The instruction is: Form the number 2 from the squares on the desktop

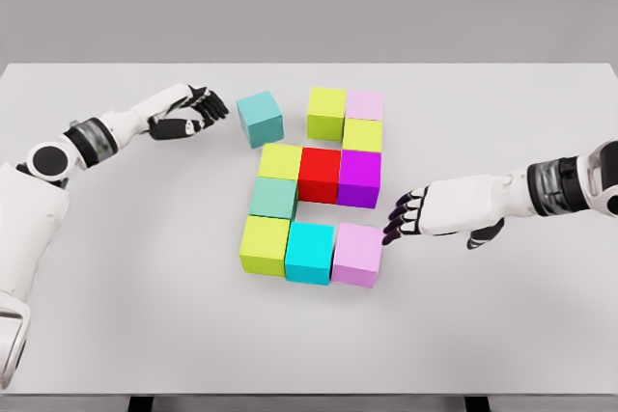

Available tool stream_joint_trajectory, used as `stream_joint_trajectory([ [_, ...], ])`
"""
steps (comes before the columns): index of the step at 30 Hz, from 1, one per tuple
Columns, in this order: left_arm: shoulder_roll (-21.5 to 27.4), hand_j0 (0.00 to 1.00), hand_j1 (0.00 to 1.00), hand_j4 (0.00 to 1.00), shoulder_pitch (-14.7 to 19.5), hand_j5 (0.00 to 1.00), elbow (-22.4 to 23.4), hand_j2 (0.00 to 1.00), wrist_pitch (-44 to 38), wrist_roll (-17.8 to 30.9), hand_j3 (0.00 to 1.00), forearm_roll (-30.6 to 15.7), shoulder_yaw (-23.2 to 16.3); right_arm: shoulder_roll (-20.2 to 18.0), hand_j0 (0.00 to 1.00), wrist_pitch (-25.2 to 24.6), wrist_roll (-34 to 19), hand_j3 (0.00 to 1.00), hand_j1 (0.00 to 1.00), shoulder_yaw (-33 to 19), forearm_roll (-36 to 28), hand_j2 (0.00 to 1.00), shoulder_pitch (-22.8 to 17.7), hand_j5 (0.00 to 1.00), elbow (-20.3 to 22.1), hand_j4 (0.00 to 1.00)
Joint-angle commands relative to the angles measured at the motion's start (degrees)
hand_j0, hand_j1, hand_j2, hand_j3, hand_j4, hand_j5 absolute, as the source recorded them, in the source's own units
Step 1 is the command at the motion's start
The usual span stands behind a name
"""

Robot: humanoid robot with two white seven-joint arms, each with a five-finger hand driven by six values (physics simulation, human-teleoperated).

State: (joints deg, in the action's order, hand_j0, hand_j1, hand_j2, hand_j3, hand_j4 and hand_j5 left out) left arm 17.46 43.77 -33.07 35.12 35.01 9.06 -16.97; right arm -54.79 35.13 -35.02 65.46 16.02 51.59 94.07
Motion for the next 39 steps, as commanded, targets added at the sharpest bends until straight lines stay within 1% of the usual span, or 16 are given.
stream_joint_trajectory([
  [1, 0.3, 0.51, 0.51, 0.51, 0.1, 0.51, 0.0, 0.51, -0.1, 0.0, 0.51, -0.4, 0.2, 0.1, 1.0, -0.1, 0.0, 1.0, 1.0, 0.0, -0.3, 1.0, 0.0, 1.0, 0.1, 1.0],
  [7, 3.9, 0.51, 0.51, 0.51, 0.1, 0.51, -0.2, 0.51, -0.1, 0.0, 0.51, -0.3, -0.3, 0.1, 1.0, -0.1, 0.0, 1.0, 1.0, 0.0, -0.3, 1.0, 0.0, 1.0, 0.3, 1.0],
  [9, 5.0, 0.5, 0.5, 0.5, 0.4, 0.5, -1.1, 0.5, -0.1, 0.0, 0.5, 3.8, -0.4, 0.1, 1.0, -0.1, 0.0, 1.0, 1.0, 0.0, -0.3, 1.0, 0.0, 1.0, 0.3, 1.0],
  [10, 5.8, 0.49, 0.49, 0.49, 0.4, 0.49, -3.0, 0.49, -0.1, 0.0, 0.49, 5.4, -0.4, 0.1, 1.0, -0.1, 0.0, 1.0, 1.0, 0.0, -0.3, 1.0, 0.1, 1.0, 0.3, 1.0],
  [12, 7.6, 0.49, 0.49, 0.49, 0.2, 0.49, -7.9, 0.49, -0.1, 0.0, 0.49, 7.3, -0.4, 0.1, 1.0, -0.1, 0.0, 1.0, 1.0, 0.0, -0.4, 1.0, 0.3, 1.0, 0.4, 1.0],
  [14, 7.9, 0.49, 0.49, 0.49, 0.3, 0.49, -9.8, 0.49, -0.1, 0.0, 0.49, 10.2, -0.4, -0.1, 1.0, -0.1, 0.0, 1.0, 1.0, -0.1, -0.5, 1.0, 0.4, 1.0, 0.3, 1.0],
  [17, 6.9, 0.49, 0.49, 0.49, -0.1, 0.49, -11.4, 0.49, -0.1, 0.0, 0.49, 11.1, -0.4, -0.5, 1.0, -0.1, 0.0, 1.0, 1.0, -0.1, -0.5, 1.0, 0.5, 1.0, 0.1, 1.0],
  [20, 5.2, 0.49, 0.49, 0.49, -0.4, 0.49, -11.4, 0.49, -0.1, 0.0, 0.49, 11.5, -0.5, -0.8, 1.0, -0.1, 0.0, 1.0, 1.0, -0.1, -0.5, 1.0, 0.9, 1.0, 0.1, 1.0],
  [23, 3.4, 0.49, 0.49, 0.49, -0.4, 0.49, -11.4, 0.49, -1.2, 0.0, 0.49, 13.9, -0.4, -1.7, 1.0, -0.1, 0.0, 1.0, 1.0, -0.5, -0.5, 1.0, 1.3, 1.0, -0.2, 1.0],
  [24, 3.0, 0.49, 0.49, 0.49, -0.4, 0.49, -11.4, 0.49, -1.3, 0.0, 0.49, 14.0, -0.5, -2.0, 1.0, -0.1, 0.0, 1.0, 1.0, -0.6, -0.6, 1.0, 1.8, 1.0, -0.6, 1.0],
  [26, 2.6, 0.49, 0.49, 0.49, -0.4, 0.49, -11.3, 0.49, -1.5, 0.0, 0.49, 14.8, -0.4, -2.0, 1.0, -0.1, 0.0, 1.0, 1.0, -0.7, -2.5, 1.0, 2.3, 1.0, -3.0, 1.0],
  [33, 1.0, 0.5, 0.5, 0.5, -1.2, 0.5, -10.4, 0.5, -1.4, 0.0, 0.5, 15.0, -0.3, -2.1, 1.0, -0.1, 0.0, 1.0, 1.0, -1.3, -2.9, 1.0, 2.5, 1.0, -4.2, 1.0],
  [35, 0.5, 0.5, 0.5, 0.5, -1.2, 0.5, -9.6, 0.5, -1.4, 0.0, 0.5, 15.0, -0.4, -2.0, 1.0, -0.1, 0.0, 1.0, 1.0, -1.4, -4.1, 1.0, 2.5, 1.0, -6.1, 1.0],
  [37, 0.1, 0.5, 0.5, 0.5, -1.2, 0.5, -9.5, 0.5, -1.4, 0.0, 0.5, 15.1, -0.4, -2.0, 1.0, -0.1, 0.0, 1.0, 1.0, -1.4, -4.5, 1.0, 2.5, 1.0, -6.5, 1.0],
  [39, -0.4, 0.5, 0.5, 0.5, -1.2, 0.5, -9.0, 0.5, -1.4, 0.0, 0.5, 15.1, -0.4, -2.0, 1.0, -0.1, 0.0, 1.0, 1.0, -1.8, -7.0, 1.0, 3.2, 1.0, -7.8, 1.0],
])
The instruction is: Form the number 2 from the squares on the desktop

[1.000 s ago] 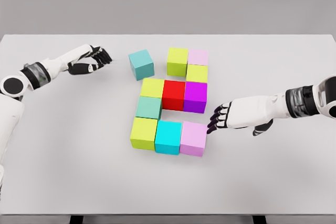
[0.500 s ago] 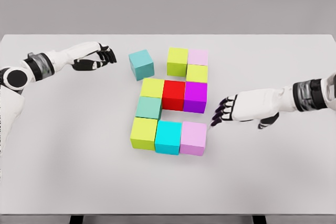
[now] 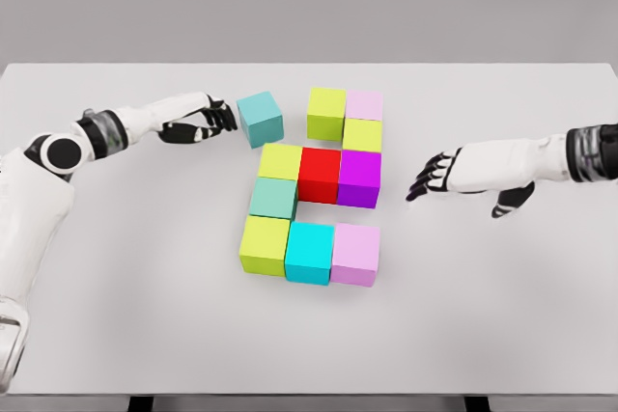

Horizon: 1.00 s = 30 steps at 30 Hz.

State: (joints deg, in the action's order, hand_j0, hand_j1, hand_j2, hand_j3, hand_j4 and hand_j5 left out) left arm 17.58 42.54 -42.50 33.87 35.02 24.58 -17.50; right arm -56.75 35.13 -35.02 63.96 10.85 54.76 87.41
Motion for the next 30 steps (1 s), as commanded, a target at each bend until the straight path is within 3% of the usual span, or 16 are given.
stream_joint_trajectory([
  [1, -0.6, 0.5, 0.5, 0.5, 0.0, 0.5, 0.5, 0.5, -0.1, 0.0, 0.5, -0.4, 0.1, 0.0, 1.0, -0.1, 0.0, 1.0, 1.0, -0.6, -2.6, 1.0, 0.0, 1.0, -1.6, 1.0],
  [9, -1.2, 0.49, 0.49, 0.49, 0.5, 0.49, 4.3, 0.49, -0.3, 0.0, 0.49, -0.4, 0.0, 0.0, 1.0, -0.1, 0.0, 1.0, 1.0, -0.6, -3.4, 1.0, 0.1, 1.0, -2.2, 1.0],
  [18, -2.8, 0.47, 0.47, 0.47, 0.7, 0.47, 4.6, 0.47, -0.9, 0.0, 0.47, 0.5, 0.0, 0.0, 1.0, -0.1, 0.0, 1.0, 1.0, -0.6, -3.4, 1.0, 0.1, 1.0, -2.2, 1.0],
  [30, -4.5, 0.46, 0.46, 0.46, 2.5, 0.46, 8.3, 0.46, -0.9, 0.0, 0.46, 0.5, 0.0, 0.1, 1.0, -0.1, 0.0, 1.0, 1.0, -0.6, -3.4, 1.0, 0.1, 1.0, -2.2, 1.0],
])
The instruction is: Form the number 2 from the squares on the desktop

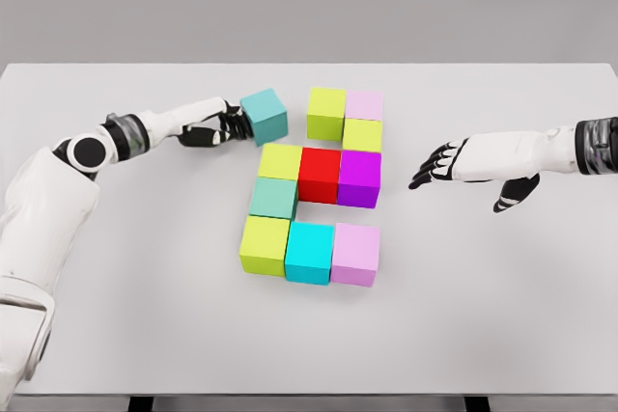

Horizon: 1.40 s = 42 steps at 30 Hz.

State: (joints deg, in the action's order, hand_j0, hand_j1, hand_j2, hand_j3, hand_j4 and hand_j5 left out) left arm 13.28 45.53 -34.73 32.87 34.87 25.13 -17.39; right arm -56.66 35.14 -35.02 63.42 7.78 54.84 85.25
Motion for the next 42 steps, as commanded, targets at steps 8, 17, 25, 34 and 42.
stream_joint_trajectory([
  [8, -2.4, 0.45, 0.45, 0.45, 1.6, 0.45, 3.3, 0.45, -1.6, 0.1, 0.45, 0.5, -0.1, 0.0, 1.0, -0.1, 0.0, 1.0, 1.0, 0.0, -0.3, 1.0, 0.0, 1.0, 0.0, 1.0],
  [17, -3.9, 0.45, 0.45, 0.45, 2.6, 0.45, 3.9, 0.45, -1.9, 0.1, 0.45, 0.6, 0.0, 0.0, 1.0, -0.1, 0.0, 1.0, 1.0, 0.0, -0.3, 1.0, 0.0, 1.0, 0.0, 1.0],
  [25, -4.3, 0.45, 0.45, 0.45, 2.7, 0.45, 3.8, 0.45, -1.4, 0.1, 0.45, 0.5, 0.0, 0.0, 1.0, -0.1, 0.0, 1.0, 1.0, 0.0, -0.3, 1.0, 0.1, 1.0, 0.0, 1.0],
  [34, -4.9, 0.45, 0.45, 0.45, 2.9, 0.45, 3.6, 0.45, -1.2, 0.1, 0.45, 0.5, -0.1, 0.1, 1.0, -0.1, 0.0, 1.0, 1.0, 0.0, -0.3, 1.0, 0.1, 1.0, 0.0, 1.0],
  [42, -5.2, 0.46, 0.46, 0.46, 3.0, 0.46, 3.4, 0.46, -1.1, 0.1, 0.46, 0.5, -0.1, 0.1, 1.0, -0.1, 0.0, 1.0, 1.0, -0.1, -0.3, 1.0, 0.1, 1.0, 0.0, 1.0],
])
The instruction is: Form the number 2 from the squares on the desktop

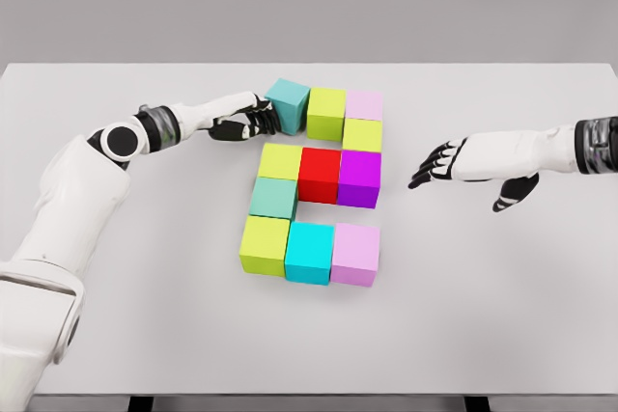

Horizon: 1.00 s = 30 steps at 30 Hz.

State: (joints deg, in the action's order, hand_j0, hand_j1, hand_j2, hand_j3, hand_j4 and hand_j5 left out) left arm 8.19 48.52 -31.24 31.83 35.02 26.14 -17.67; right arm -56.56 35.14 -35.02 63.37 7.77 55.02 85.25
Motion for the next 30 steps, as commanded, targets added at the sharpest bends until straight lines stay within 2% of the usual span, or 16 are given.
stream_joint_trajectory([
  [1, -0.1, 0.46, 0.46, 0.46, 0.0, 0.46, -0.1, 0.46, -0.1, 0.0, 0.46, -0.5, 0.2, 0.0, 1.0, -0.1, 0.0, 1.0, 1.0, 0.0, -0.3, 1.0, 0.0, 1.0, 0.0, 1.0],
  [6, -0.1, 0.46, 0.46, 0.46, -0.1, 0.46, -0.1, 0.46, 0.3, 0.0, 0.46, -0.5, 0.1, 0.0, 1.0, -0.1, 0.0, 1.0, 1.0, -0.1, -0.3, 1.0, 0.1, 1.0, 0.0, 1.0],
  [11, 1.1, 0.53, 0.53, 0.53, 0.0, 0.53, -0.2, 0.53, -0.4, 0.0, 0.53, -0.6, 0.4, 0.0, 1.0, -0.1, 0.0, 1.0, 1.0, -0.1, -0.3, 1.0, 0.1, 1.0, 0.0, 1.0],
  [14, 3.7, 0.55, 0.55, 0.55, 0.1, 0.55, -0.2, 0.55, -1.1, 0.0, 0.55, -0.6, 1.1, 0.0, 1.0, -0.1, 0.0, 1.0, 1.0, -0.1, -0.3, 1.0, 0.2, 1.0, 0.0, 1.0],
  [23, 3.9, 0.56, 0.56, 0.56, -0.3, 0.56, -0.4, 0.56, -0.5, 0.0, 0.56, -0.9, 1.1, 0.0, 1.0, -0.1, 0.0, 1.0, 1.0, -0.1, -0.3, 1.0, 0.2, 1.0, 0.0, 1.0],
  [25, 3.9, 0.56, 0.56, 0.56, -0.4, 0.56, -2.2, 0.56, 0.6, 0.0, 0.56, -1.0, 1.0, 0.0, 1.0, -0.1, 0.0, 1.0, 1.0, -0.1, -0.3, 1.0, 0.2, 1.0, 0.0, 1.0],
  [30, 3.5, 0.56, 0.56, 0.56, -0.6, 0.56, -2.4, 0.56, 1.8, 0.0, 0.56, -1.1, 1.0, 0.0, 1.0, -0.1, 0.0, 1.0, 1.0, -0.1, -0.3, 1.0, 0.2, 1.0, 0.0, 1.0],
])
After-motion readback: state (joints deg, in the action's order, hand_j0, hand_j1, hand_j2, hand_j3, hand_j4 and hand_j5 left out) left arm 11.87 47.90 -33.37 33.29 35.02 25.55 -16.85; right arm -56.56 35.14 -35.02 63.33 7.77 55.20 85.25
